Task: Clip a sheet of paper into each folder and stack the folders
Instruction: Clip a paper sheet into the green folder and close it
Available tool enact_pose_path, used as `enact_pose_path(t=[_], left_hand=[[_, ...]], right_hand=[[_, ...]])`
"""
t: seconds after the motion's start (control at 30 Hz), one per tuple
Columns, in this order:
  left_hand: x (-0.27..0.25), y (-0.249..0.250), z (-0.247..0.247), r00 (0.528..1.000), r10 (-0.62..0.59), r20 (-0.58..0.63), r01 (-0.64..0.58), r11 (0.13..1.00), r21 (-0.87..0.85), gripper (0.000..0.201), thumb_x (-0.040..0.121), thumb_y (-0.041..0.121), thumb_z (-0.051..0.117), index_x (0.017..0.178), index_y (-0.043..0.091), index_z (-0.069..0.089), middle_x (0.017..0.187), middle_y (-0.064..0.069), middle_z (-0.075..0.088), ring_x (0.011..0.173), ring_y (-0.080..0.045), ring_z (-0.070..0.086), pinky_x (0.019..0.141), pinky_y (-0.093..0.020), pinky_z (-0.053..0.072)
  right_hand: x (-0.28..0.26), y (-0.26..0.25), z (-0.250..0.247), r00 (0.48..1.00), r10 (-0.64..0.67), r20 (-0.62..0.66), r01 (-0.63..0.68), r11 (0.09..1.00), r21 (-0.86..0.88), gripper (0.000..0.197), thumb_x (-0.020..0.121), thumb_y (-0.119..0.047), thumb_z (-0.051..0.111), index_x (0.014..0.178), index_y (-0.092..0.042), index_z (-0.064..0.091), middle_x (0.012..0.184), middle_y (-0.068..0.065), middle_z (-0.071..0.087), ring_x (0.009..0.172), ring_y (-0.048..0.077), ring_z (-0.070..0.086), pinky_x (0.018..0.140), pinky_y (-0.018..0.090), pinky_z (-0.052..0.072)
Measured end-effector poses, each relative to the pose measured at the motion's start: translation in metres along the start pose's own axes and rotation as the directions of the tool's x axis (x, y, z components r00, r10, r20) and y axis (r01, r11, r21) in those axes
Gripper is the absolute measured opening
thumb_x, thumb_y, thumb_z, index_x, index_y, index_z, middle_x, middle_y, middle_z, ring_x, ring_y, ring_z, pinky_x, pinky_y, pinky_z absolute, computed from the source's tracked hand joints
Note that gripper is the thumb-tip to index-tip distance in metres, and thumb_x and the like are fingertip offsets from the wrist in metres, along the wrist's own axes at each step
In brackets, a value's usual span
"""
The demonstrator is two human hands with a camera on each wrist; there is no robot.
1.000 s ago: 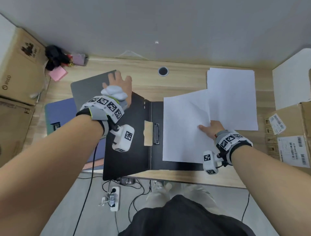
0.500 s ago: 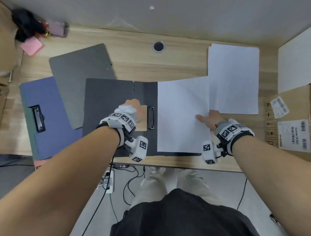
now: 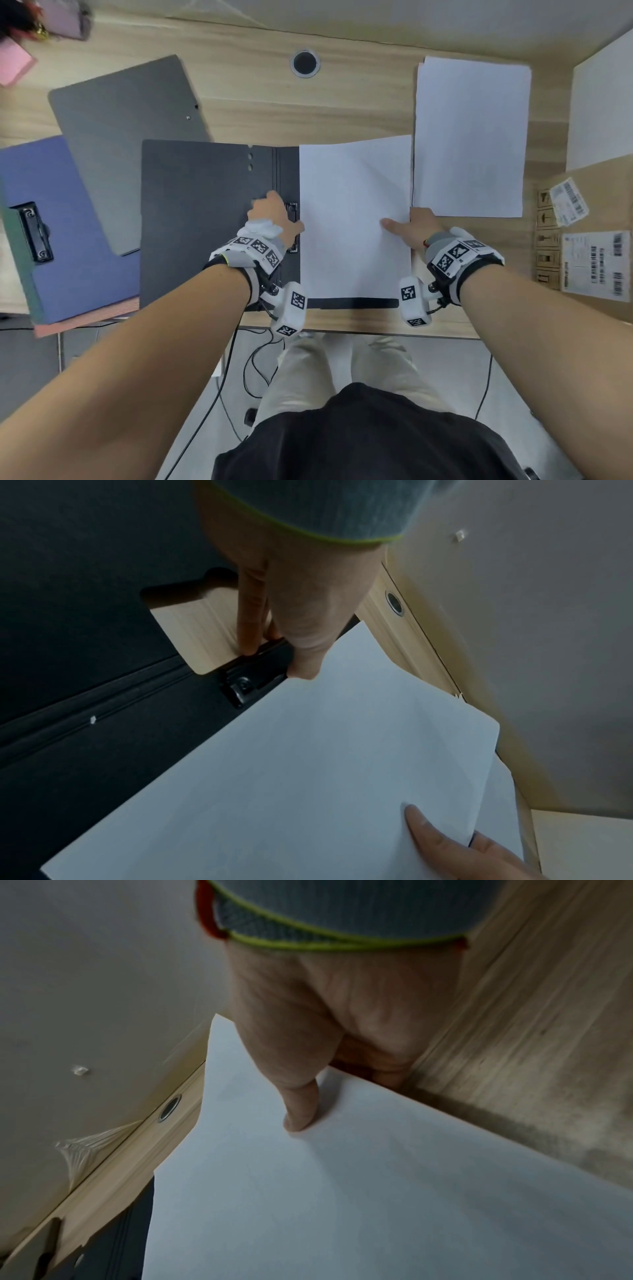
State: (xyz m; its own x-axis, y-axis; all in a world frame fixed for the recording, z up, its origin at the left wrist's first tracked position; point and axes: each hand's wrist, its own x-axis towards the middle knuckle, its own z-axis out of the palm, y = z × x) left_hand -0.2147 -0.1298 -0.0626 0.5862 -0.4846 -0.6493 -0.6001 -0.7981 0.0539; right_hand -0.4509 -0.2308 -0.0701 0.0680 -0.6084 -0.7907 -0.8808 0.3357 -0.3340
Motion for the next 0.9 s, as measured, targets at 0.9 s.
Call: enact_pose_path(t=[0.9], left_hand=[[0.013,-0.045,0.008,0.985,0.164,0.058,-0.093,0.774,-0.626,0.037,0.087,0.006,0.070,0.123,0.007,0.065,0.066,0.006,0.059,0.071,-0.020,0.060,0.082,-0.045,0.061]], right_hand=[[-0.004,-0.005,0.008,0.998,-0.024,0.061,0.019,0.996,0.085,0.042,0.079,-0.048,0.074,0.081,-0.012,0.052,0.080,0.002,0.056,0.077,0.022,0.056,0.069,0.031,0.043]])
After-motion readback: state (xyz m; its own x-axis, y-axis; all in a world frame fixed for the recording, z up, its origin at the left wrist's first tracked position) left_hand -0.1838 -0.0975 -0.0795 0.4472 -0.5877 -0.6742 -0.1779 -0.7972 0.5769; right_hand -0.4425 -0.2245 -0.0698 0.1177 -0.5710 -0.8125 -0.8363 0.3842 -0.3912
